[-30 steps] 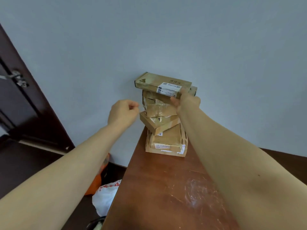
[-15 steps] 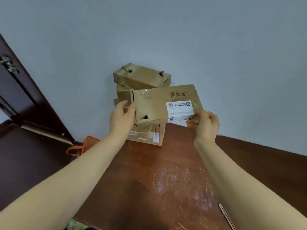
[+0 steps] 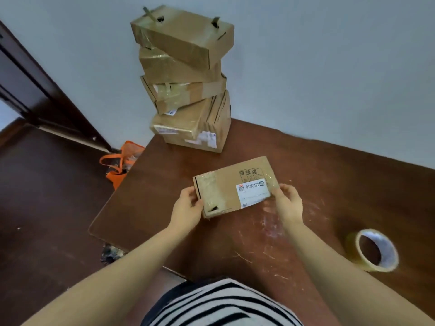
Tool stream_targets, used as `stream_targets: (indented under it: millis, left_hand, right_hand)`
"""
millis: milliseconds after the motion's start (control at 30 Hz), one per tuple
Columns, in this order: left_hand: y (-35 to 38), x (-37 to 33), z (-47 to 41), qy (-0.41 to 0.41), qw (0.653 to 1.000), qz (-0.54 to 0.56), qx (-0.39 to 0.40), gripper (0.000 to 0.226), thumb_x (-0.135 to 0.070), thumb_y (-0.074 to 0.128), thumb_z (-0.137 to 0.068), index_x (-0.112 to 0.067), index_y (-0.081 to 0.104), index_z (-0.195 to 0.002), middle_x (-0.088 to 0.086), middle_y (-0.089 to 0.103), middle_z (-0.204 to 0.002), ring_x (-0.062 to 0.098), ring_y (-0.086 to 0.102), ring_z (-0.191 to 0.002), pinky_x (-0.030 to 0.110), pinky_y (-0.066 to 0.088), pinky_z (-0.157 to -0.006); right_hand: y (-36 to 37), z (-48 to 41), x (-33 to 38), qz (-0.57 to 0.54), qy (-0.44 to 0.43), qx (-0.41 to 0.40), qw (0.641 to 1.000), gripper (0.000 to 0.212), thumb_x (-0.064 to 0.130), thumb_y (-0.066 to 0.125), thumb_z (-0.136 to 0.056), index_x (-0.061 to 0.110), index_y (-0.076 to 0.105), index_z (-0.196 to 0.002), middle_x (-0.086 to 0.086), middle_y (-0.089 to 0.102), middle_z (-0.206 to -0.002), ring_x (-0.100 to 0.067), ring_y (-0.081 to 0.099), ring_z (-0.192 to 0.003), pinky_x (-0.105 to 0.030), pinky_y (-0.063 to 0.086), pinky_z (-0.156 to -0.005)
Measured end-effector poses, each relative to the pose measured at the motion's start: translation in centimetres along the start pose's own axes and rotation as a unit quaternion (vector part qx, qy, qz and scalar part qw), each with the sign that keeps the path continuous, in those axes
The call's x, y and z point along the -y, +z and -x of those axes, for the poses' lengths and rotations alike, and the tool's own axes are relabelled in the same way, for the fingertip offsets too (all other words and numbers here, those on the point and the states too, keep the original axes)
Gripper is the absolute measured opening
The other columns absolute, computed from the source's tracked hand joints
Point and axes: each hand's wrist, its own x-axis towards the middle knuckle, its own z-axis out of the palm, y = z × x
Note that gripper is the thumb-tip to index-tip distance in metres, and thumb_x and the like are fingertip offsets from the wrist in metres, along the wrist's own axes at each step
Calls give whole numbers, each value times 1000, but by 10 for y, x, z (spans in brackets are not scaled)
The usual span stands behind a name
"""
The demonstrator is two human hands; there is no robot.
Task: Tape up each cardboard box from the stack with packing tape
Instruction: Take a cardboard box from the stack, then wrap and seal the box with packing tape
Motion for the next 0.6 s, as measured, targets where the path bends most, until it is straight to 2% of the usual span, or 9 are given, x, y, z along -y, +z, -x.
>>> stream_targets:
  millis: [67,133,200,300,400,433,500,567,600]
  left_hand:
    - [3,15,-1,-19,999,-17,27,47,-7,54,-93,-7,40,-138,9,58,-127,22,55,-119,29,43,-96]
    - [4,26,-2,-24,998,-38,51,49,-7,55,-92,-7,40,-139,9,58,-128,23,54,-121,32,44,-99]
    - [3,30,-4,-16,995,-70,68,51,-7,56,-91,-9,41,-141,8,58,-130,24,55,-120,34,43,-101]
    - [4,33,-9,14,989,-124,84,54,-8,56,-91,-13,41,-142,9,56,-132,25,52,-122,35,41,-103]
    - [6,36,-11,42,980,-169,98,55,-11,59,-89,-17,43,-142,10,54,-130,23,55,-113,34,43,-100]
    - [5,38,-10,51,980,-166,99,57,-12,60,-89,-17,41,-143,10,50,-133,21,55,-114,33,43,-101]
    - [2,41,-5,97,976,-171,89,61,-15,61,-90,-13,35,-146,8,36,-140,20,47,-123,29,37,-108]
    - [-2,47,-1,200,950,-226,81,64,-21,63,-90,-7,35,-146,8,30,-148,21,32,-137,24,22,-114]
    - [-4,52,-2,254,927,-260,92,68,-25,65,-88,-4,35,-146,9,28,-152,22,25,-142,23,15,-115]
  right_hand:
    - [1,1,-14,32,26,0,999,27,23,61,-92,10,52,-115,-11,67,-98,-17,67,-66,-23,56,-50]
    - [1,4,-27,81,51,3,995,29,28,60,-93,12,52,-116,-7,69,-96,-15,69,-68,-21,50,-42]
    - [0,4,-37,111,65,9,992,33,30,59,-93,11,52,-119,-6,70,-97,-17,70,-74,-17,44,-39]
    - [-2,2,-44,127,68,5,990,36,28,58,-94,6,54,-122,-9,68,-101,-21,69,-80,-12,45,-41]
    - [0,0,-47,171,57,-6,984,37,29,55,-95,6,57,-123,-15,66,-108,-20,65,-78,-21,51,-50]
    - [0,-1,-48,229,33,-20,973,38,31,54,-95,7,56,-126,-15,61,-117,-20,61,-80,-28,55,-61]
    - [0,3,-52,329,-56,-55,941,40,25,51,-96,13,52,-133,-9,44,-134,-19,52,-97,-33,50,-83]
    - [6,15,-53,370,-188,-25,910,37,9,48,-94,11,56,-130,-8,45,-134,-24,49,-114,-29,44,-86]
    - [12,19,-55,388,-249,28,887,36,4,47,-92,9,61,-125,-9,52,-129,-27,50,-116,-29,44,-85]
